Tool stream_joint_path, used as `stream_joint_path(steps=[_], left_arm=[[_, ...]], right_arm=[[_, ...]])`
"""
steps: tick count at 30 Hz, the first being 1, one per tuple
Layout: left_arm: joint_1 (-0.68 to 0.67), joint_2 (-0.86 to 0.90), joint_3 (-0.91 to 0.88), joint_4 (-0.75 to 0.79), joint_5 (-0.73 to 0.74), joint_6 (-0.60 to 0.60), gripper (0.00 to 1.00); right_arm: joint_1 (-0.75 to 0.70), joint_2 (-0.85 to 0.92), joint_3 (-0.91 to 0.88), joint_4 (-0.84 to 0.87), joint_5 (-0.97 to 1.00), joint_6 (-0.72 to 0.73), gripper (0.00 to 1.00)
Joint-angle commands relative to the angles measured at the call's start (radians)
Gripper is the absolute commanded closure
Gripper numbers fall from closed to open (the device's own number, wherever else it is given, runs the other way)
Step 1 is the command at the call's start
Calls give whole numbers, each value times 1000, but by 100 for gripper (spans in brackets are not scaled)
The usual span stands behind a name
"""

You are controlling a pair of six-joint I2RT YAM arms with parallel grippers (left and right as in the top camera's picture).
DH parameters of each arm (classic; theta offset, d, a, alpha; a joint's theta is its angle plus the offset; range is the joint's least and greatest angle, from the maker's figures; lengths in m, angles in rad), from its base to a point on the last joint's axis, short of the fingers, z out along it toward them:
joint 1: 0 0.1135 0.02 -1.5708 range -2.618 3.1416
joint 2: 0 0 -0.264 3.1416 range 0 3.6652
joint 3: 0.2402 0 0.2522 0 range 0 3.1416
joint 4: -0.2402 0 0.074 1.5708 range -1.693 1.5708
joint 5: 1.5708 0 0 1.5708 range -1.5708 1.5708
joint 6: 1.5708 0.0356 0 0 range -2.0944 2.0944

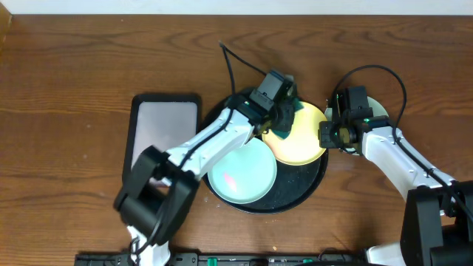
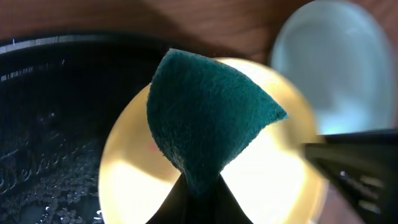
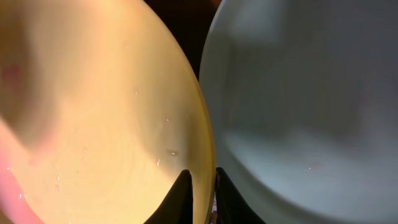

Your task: Clean dirty plates on tray and stack at the side

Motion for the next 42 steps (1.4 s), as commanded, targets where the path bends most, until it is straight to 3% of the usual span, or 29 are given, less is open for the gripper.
stream_joint_path(steps=[1,6,13,20,24,30,42], left_arm=[[6,53,0,2,-35,-43,93],[8,114,0,10,-24,-145,93],[8,178,0,28,135,-187,92],[8,183,17,80,390,-189,93],[3,163,61,88,433,-219,93],[3,64,90,86,375,-216,93],[5,7,66,-123,9,-188,93]], right_arm=[[0,-15,-6,0,-9,0,89],[0,-15,-6,0,-9,0,89],[0,-15,-6,0,-9,0,89],[0,-15,-6,0,-9,0,89],[0,-15,-6,0,-9,0,89],[0,-15,-6,0,-9,0,89],[0,-15,-6,-2,-9,0,89]])
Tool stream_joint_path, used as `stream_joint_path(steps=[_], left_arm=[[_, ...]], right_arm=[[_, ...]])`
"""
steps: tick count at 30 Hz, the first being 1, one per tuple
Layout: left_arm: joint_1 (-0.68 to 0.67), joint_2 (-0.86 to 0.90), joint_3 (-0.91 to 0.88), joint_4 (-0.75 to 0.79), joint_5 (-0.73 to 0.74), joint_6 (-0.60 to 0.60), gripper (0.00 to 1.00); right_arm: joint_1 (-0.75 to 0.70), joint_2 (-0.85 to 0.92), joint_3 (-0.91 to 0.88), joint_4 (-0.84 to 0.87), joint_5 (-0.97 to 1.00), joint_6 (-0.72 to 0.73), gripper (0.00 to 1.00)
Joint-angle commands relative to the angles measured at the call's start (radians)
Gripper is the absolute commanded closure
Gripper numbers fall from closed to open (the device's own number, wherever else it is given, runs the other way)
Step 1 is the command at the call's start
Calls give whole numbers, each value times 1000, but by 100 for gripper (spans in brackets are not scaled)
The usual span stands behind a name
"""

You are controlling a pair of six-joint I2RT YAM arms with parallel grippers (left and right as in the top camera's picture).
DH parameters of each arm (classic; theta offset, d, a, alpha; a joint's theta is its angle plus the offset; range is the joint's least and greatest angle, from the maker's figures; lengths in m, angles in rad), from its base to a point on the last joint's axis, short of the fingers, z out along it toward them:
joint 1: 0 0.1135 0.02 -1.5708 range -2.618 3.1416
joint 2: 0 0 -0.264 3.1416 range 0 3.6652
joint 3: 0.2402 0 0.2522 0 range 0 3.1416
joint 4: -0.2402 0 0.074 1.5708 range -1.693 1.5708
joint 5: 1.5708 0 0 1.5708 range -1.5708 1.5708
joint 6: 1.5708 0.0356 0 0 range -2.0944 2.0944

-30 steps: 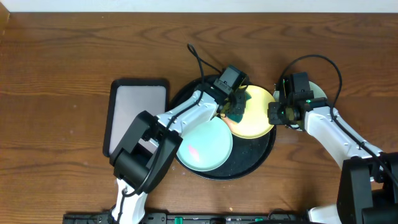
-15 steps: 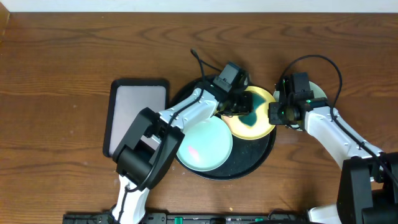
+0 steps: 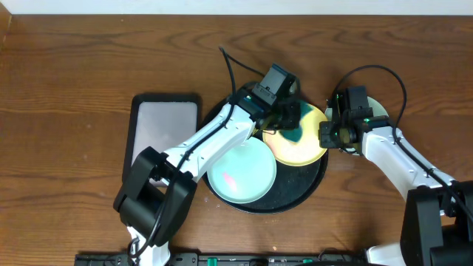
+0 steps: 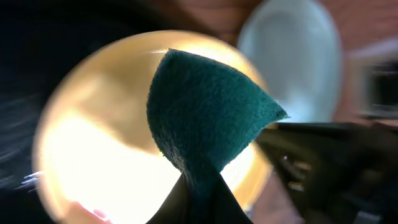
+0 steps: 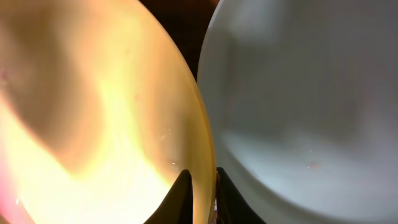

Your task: Clean dirty plates on tray and stack at the side

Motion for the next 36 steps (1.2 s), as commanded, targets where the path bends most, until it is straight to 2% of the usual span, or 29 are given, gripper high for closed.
stream_joint_path(steps=[1,7,18,24,29,32,36], left_arm=[[6,16,-13,-14,-134,12,92],[12,59,-27,-6,-151,-15,92],[11,193,-28,27,-86,-82,92],[9,227,-28,31,161,-85,92],[1,217,-27,108,344,-85,93],[0,182,-21,128,327,-84,93],[5,97,-9,145,219,-82,93]], right_arm=[[0,-15,-6,0,-12,0,89],[0,-15,-6,0,-12,0,89],[0,-15,-6,-2,-12,0,89],[0,-15,-6,-2,-12,0,89],[0,-15,-6,-2,-12,0,89],[0,-15,-6,-2,-12,0,88],[0,-15,-6,-2,-12,0,86]])
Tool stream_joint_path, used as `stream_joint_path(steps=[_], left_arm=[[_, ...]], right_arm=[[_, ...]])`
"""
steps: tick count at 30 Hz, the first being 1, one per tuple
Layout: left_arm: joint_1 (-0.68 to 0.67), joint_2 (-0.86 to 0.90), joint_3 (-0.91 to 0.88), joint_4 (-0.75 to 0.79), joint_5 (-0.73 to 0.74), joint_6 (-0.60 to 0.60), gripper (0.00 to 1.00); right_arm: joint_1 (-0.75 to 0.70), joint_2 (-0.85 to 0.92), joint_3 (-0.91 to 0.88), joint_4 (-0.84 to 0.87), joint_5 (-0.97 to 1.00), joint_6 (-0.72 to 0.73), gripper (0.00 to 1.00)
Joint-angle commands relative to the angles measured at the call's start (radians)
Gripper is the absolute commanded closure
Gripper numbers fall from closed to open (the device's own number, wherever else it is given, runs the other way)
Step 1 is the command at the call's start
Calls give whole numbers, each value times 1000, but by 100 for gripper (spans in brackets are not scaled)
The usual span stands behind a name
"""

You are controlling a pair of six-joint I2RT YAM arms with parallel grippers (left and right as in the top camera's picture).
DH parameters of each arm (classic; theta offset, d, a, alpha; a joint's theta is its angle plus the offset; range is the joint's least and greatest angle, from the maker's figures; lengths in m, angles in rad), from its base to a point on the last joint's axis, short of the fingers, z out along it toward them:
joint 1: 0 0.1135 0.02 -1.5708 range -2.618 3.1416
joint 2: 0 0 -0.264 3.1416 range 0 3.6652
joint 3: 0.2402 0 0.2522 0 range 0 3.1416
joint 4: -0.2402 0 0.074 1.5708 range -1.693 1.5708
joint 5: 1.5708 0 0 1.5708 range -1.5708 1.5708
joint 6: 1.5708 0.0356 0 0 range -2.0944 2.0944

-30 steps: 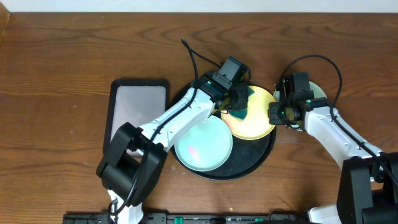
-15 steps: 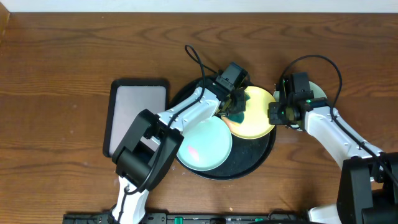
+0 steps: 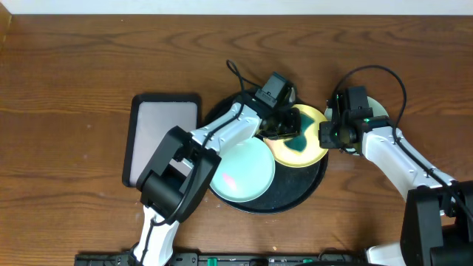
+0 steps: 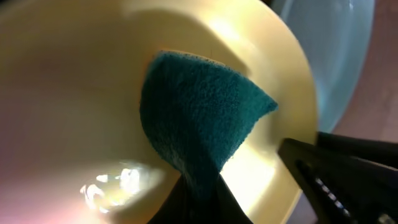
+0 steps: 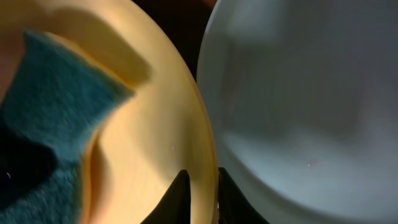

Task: Clean dirty plates on tray and stack at the side
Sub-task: 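Carry the green sponge left and lower it into the white basin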

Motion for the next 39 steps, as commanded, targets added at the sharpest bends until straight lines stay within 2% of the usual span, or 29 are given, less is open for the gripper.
stream_joint_path(steps=[1,7,13,18,22,31,39], left_arm=[[-10,-105,5,11,-35,9,93],[-2,-252,5,-52,-177,98,93],[73,-324,5,-296,-377,181,92],[232,-322,2,-523,-469,279,92],[373,-322,2,-609,-469,338,92],[612,-322,-52,-647,-469,386,92],[663,-321,-208,-508,-470,442,92]], right_arm=[[0,-15,-6,3,-11,0,85],[0,-15,-6,3,-11,0,84],[0,-15,-6,3,-11,0,83],[0,-15,-6,3,-12,0,83],[0,-15,-6,3,-11,0,82],[0,-15,-6,3,-11,0,82],[0,-15,-6,3,-12,0,82]])
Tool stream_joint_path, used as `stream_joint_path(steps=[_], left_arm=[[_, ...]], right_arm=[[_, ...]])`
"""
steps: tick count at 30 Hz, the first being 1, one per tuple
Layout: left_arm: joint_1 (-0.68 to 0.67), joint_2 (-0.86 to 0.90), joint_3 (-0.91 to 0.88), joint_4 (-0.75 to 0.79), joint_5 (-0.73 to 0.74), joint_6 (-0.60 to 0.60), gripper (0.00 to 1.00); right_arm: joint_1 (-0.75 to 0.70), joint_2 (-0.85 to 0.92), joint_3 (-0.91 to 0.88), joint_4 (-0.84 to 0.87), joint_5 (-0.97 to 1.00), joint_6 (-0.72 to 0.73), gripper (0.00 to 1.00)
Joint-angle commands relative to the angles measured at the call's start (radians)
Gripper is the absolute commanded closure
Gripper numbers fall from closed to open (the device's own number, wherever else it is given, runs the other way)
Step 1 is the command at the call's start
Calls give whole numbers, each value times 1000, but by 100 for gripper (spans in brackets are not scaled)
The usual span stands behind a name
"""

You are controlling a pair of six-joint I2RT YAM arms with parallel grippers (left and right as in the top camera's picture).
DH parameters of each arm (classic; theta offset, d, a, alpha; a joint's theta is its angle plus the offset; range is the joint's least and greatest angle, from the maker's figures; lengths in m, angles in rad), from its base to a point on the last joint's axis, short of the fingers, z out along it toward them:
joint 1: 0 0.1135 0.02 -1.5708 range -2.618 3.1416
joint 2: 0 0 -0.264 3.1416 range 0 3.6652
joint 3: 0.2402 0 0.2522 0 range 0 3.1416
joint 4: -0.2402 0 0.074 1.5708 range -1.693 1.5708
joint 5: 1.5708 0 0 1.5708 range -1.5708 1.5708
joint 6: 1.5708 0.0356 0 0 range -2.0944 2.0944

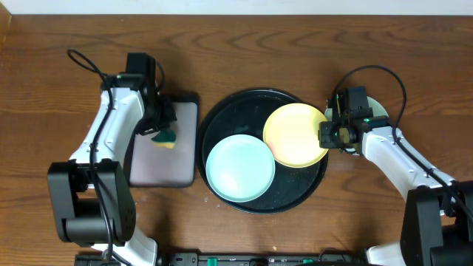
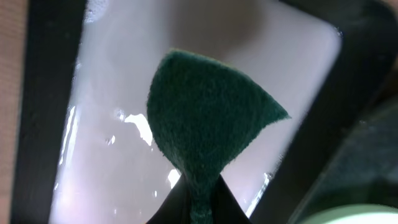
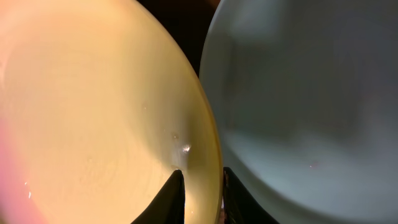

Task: Clean dirty plates on tray and stack at the side
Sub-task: 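Carry the green sponge left and lower it into the white basin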

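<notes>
A round black tray (image 1: 318,177) holds a pale blue plate (image 1: 240,168) and a yellow plate (image 1: 295,134). My right gripper (image 1: 327,135) is shut on the yellow plate's right rim; in the right wrist view the fingers pinch that rim (image 3: 201,177) of the yellow plate (image 3: 93,106). My left gripper (image 1: 161,131) is shut on a green sponge (image 1: 164,137) and hangs over the right side of a black-rimmed rectangular tray (image 1: 148,166). From the left wrist the sponge (image 2: 211,121) stands up out of the gripper (image 2: 200,183).
Another pale plate (image 1: 377,111) lies on the wooden table right of the round tray, partly under my right arm; it fills the right half of the right wrist view (image 3: 311,93). The rectangular tray's grey floor (image 2: 112,112) looks wet.
My left gripper has gone from the yellow plate to over the rectangular tray at the left, still holding the sponge. The right gripper has kept its grip on the yellow plate's rim.
The left gripper held the sponge just above the yellow plate's far edge while the right gripper pinched the rim. Then the sponge was over the plate, then pressed into its bowl. Now the sponge is away at the left tray and the yellow plate lies uncovered.
</notes>
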Motion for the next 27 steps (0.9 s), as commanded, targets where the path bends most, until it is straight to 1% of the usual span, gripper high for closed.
stream_joint_path(steps=[1,4,5,7,9,11,13,14,15,17,19,25,26,27], left_arm=[[3,2,-67,45,-8,62,92],[3,2,-92,60,-36,63,92],[3,2,-95,58,-52,63,88],[3,2,-96,56,-72,63,83],[3,2,-96,56,-73,64,83],[3,2,-96,54,-73,64,75],[3,0,-96,44,-72,63,61],[3,-2,-96,40,-72,63,57],[3,-8,-95,36,-72,63,53],[3,-25,-93,33,-72,63,50],[3,-62,-87,32,-72,63,50],[3,-278,-68,40,-72,63,50],[3,-327,-68,40,-73,63,48],[3,-372,-68,40,-73,63,38]], right_arm=[[0,-15,-6,1,-8,0,82],[0,-15,-6,1,-8,0,81],[0,-15,-6,1,-8,0,82],[0,-15,-6,1,-8,0,80],[0,-15,-6,1,-8,0,79],[0,-15,-6,1,-8,0,78],[0,-15,-6,1,-8,0,78],[0,-15,-6,1,-8,0,78],[0,-15,-6,1,-8,0,75],[0,-15,-6,1,-8,0,68],[0,-15,-6,1,-8,0,64],[0,-15,-8,2,-6,0,63],[0,-15,-10,5,-3,0,63],[0,-15,-13,8,-3,0,63]])
